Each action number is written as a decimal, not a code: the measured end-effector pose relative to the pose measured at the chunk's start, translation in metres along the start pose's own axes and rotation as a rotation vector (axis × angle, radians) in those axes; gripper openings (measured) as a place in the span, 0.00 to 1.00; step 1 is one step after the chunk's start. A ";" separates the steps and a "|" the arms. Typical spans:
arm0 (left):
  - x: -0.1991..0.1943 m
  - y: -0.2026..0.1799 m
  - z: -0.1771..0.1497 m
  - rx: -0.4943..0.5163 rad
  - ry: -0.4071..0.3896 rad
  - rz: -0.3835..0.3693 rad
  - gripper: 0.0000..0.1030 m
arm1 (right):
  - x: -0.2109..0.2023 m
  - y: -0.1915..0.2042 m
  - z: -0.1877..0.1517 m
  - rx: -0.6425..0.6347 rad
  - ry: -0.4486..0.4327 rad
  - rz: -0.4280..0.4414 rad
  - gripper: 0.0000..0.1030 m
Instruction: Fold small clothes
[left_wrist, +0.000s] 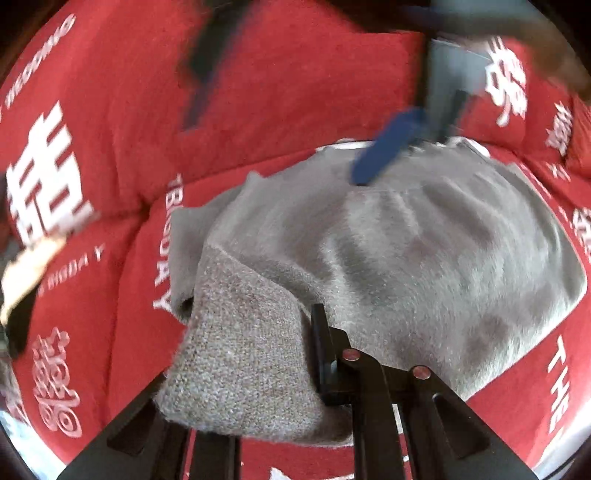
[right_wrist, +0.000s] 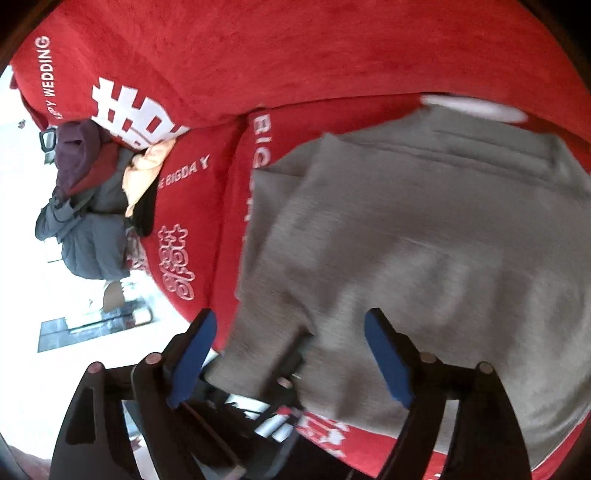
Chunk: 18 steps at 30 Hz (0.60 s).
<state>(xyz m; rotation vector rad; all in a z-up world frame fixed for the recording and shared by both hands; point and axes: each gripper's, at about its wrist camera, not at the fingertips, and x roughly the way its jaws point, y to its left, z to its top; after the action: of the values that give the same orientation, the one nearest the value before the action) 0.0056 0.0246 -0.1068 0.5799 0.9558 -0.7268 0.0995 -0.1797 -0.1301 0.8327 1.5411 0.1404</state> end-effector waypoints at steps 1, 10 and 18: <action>-0.002 -0.003 0.000 0.028 -0.012 0.004 0.17 | 0.006 0.007 0.007 -0.014 0.026 -0.021 0.95; -0.011 -0.017 0.003 0.125 -0.068 0.005 0.17 | 0.081 0.080 0.044 -0.260 0.311 -0.307 1.00; -0.014 -0.025 -0.001 0.195 -0.097 0.026 0.17 | 0.123 0.082 0.059 -0.279 0.409 -0.392 1.00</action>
<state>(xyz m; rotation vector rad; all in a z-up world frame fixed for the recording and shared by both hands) -0.0194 0.0137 -0.0984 0.7194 0.7911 -0.8230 0.1969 -0.0724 -0.1959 0.2782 1.9838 0.2425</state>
